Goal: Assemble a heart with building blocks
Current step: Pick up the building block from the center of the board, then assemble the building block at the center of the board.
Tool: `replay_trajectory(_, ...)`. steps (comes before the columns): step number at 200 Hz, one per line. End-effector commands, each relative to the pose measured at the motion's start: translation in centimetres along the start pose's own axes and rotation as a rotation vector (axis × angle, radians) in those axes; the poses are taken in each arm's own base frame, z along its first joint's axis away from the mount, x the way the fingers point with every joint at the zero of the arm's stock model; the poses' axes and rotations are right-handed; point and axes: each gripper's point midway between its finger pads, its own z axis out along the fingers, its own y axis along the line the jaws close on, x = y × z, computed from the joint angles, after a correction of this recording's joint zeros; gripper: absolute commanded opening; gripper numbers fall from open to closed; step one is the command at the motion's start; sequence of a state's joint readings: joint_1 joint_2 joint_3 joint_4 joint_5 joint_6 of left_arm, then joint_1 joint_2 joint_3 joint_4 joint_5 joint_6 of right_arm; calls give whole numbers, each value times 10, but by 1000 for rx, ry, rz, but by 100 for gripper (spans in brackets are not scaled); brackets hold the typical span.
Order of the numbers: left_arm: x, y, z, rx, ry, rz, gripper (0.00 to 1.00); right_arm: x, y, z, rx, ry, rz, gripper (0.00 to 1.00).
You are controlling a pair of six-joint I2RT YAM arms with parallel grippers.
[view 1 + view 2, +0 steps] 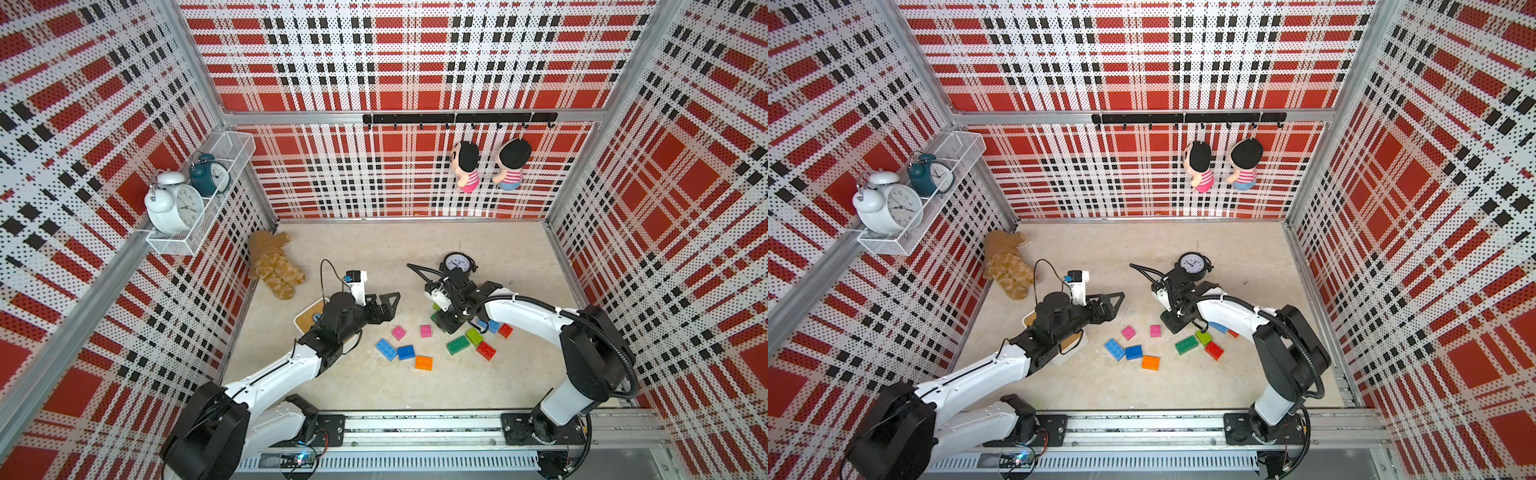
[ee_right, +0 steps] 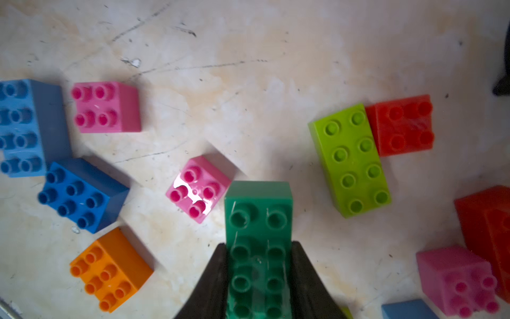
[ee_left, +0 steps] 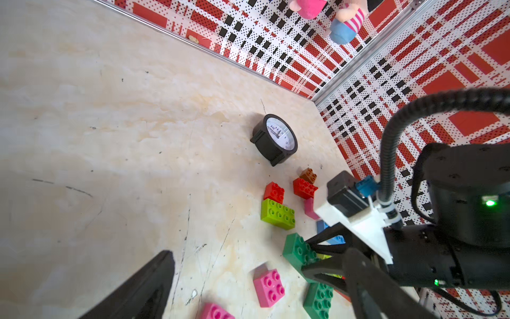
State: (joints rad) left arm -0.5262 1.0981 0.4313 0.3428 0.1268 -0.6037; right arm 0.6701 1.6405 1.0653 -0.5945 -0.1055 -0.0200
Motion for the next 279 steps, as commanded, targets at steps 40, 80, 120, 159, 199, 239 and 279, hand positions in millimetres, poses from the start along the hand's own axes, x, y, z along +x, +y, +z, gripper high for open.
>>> replay_trajectory(40, 12, 24, -18, -57, -8, -83, 98, -14, 29, 1, -82, 45, -195, 34)
replay_trajectory(80, 15, 33, -22, -79, -16, -99, 98, -12, 28, 10, -63, 120, -232, 33)
replay_trajectory(120, 13, 33, -20, -81, -17, -90, 98, -10, 34, 12, -64, 137, -257, 33)
replay_trajectory(159, 9, 31, -15, -80, -11, -71, 98, -37, 28, 3, 19, 58, -71, 26)
replay_trajectory(199, 6, 30, -9, -82, 0, -48, 98, -37, 20, -13, 163, 69, 212, 28)
replay_trajectory(239, 13, 27, -2, -53, 30, -31, 98, -37, 48, -4, 132, 60, 442, 24)
replay_trajectory(279, 42, 3, -4, 39, 93, 8, 98, -32, 44, 3, 173, 54, 579, 12)
